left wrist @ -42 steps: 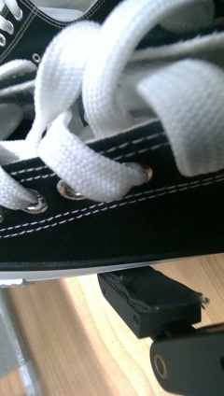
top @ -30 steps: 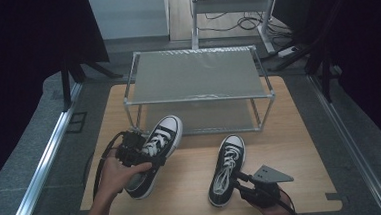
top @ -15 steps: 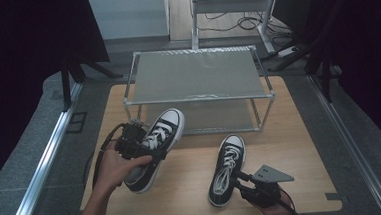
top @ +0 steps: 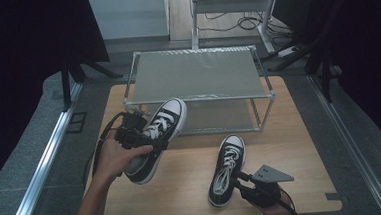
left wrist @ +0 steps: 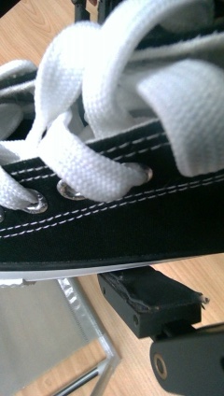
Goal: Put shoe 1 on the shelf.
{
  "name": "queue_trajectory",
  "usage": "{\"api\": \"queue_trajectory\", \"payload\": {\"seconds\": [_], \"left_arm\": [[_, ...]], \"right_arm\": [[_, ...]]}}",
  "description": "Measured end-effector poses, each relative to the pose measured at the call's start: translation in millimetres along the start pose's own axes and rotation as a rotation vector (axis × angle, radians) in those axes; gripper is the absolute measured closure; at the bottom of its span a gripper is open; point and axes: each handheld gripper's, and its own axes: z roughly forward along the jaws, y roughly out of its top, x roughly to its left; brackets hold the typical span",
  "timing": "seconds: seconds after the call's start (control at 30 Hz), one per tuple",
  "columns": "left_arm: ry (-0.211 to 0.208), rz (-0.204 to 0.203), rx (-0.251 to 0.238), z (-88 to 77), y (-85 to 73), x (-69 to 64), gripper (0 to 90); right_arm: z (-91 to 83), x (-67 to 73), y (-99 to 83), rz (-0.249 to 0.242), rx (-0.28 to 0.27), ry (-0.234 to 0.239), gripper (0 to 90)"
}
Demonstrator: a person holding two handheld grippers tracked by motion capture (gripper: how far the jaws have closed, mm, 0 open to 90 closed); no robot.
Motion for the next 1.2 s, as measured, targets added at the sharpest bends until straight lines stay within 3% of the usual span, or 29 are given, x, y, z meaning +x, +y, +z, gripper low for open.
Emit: {"api": "queue_trajectory", "payload": {"seconds": [0.87,1.2], "left_arm": [[-0.012,-0.011,-0.017,-6.0,44.8,3.9,13.6],[-0.005,-0.014,-0.014,-7.6,69.3,4.4,13.6]], "right_arm": [[-0.4,-1.9,-0.5,0.003,0.002,0.001,65.0],[-0.6,-2.5,-0.6,0.002,0.004,0.003,65.0]]}}
